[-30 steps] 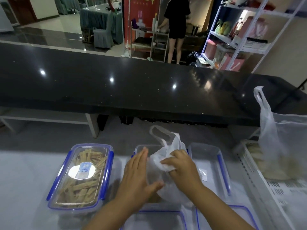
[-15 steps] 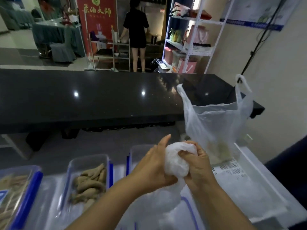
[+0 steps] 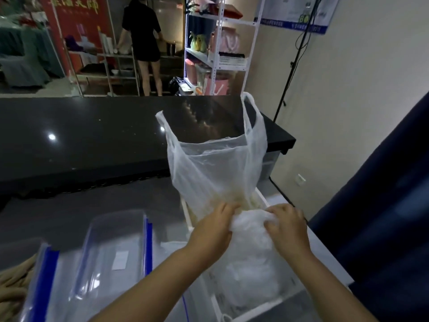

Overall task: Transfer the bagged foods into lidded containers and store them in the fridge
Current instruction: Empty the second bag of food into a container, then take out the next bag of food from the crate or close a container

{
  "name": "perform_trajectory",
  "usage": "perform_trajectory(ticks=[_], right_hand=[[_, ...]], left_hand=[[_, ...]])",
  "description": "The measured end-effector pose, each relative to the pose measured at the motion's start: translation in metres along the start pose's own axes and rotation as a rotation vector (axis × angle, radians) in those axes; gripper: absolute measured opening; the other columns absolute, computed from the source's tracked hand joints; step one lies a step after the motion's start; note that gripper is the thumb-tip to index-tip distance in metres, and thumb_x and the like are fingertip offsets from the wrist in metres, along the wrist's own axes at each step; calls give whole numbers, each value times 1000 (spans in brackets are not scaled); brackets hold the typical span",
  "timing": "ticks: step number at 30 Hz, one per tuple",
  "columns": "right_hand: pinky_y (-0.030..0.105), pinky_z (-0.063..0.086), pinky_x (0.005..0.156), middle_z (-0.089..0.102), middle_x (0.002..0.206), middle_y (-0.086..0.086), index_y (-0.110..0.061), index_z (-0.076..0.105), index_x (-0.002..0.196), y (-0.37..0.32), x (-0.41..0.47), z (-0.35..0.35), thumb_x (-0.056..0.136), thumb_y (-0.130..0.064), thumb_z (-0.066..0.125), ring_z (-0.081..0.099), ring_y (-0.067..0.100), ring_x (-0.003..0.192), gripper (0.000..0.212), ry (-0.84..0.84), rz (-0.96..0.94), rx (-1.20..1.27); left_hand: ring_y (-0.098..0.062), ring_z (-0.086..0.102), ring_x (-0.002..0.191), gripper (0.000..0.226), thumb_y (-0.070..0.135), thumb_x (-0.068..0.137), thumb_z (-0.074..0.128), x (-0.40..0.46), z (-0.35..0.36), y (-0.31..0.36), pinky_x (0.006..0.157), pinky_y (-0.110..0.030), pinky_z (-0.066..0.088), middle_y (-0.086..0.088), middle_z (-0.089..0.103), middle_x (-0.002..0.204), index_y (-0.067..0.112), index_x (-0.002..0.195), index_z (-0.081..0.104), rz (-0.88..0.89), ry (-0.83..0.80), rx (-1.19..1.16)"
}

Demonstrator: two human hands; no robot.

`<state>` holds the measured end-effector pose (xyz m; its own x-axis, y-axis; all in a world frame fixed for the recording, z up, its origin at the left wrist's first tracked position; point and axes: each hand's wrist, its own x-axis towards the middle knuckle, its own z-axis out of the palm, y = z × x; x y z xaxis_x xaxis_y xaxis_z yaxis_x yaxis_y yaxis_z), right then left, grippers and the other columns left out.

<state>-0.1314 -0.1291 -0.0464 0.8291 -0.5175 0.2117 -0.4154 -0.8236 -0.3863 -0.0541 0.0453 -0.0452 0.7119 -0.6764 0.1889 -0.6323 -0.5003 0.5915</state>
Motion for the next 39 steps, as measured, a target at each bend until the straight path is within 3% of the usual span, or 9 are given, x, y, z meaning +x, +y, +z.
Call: perform_trajectory(ticks=[3,8,14,18,22,27,30,34,39], right_hand=[[38,40,92,54,124,1,-24,54,125,0,-13,6,78,-20,66,50,24,111,49,-35,-200,-56],[34,17,112,33,144,-14,-40,31,141,1,-30,21,73,-72,27,27,12,134,75,-356,-352,-103],[43,24,110,35,145,1,-33,32,141,14,-25,40,92,-32,43,31,26,134,50,-486,-455,-428],[42,48,84,61,115,0,-36,56,121,10,-16,47,60,-38,80,57,23,101,66,-511,-395,-498],[40,25,106,32,146,-1,-36,26,143,17,-13,58,93,-41,44,33,24,129,53,-518,-412,-410],[46,1,116,25,152,-6,-38,17,145,12,-6,42,73,-66,13,18,17,140,78,-633,-316,-367],[46,5,117,38,144,-9,-35,33,140,-3,-15,31,68,-67,5,27,15,135,84,-441,-324,-315],[37,45,88,67,106,-5,-26,68,105,-36,-37,31,82,-39,52,62,19,99,31,-119,-428,-151],[28,51,64,69,86,-6,-22,72,88,-101,-81,47,75,-17,68,63,16,75,14,-27,-489,-13]], left_hand=[[-25,51,108,50,13,90,42,8,20,-4,76,-29,38,2,40,129,31,136,35,-1,-109,143],[-25,55,105,36,23,90,47,10,40,-19,78,-26,38,-1,47,121,28,126,48,-41,-234,230],[-19,40,122,44,35,90,46,-7,31,-24,101,-32,32,4,45,134,28,133,44,13,-221,349],[-20,30,134,60,65,85,40,-26,24,-14,109,-40,21,-2,31,150,33,136,42,35,-375,347],[-30,45,120,56,55,84,48,-28,39,-9,102,-44,27,-11,46,136,23,130,49,-5,-446,509],[-26,62,96,43,53,72,62,-25,47,-12,90,-47,42,-5,66,105,25,105,67,55,-432,630],[-31,46,118,46,47,84,49,-34,48,-17,105,-47,22,-9,56,124,22,121,58,35,-333,554],[-23,31,133,53,56,84,48,-63,17,-17,114,-43,10,-1,49,137,28,129,53,55,-179,477],[-15,61,100,40,48,74,63,-137,-38,-55,90,-32,45,8,67,102,27,108,66,-8,68,370]])
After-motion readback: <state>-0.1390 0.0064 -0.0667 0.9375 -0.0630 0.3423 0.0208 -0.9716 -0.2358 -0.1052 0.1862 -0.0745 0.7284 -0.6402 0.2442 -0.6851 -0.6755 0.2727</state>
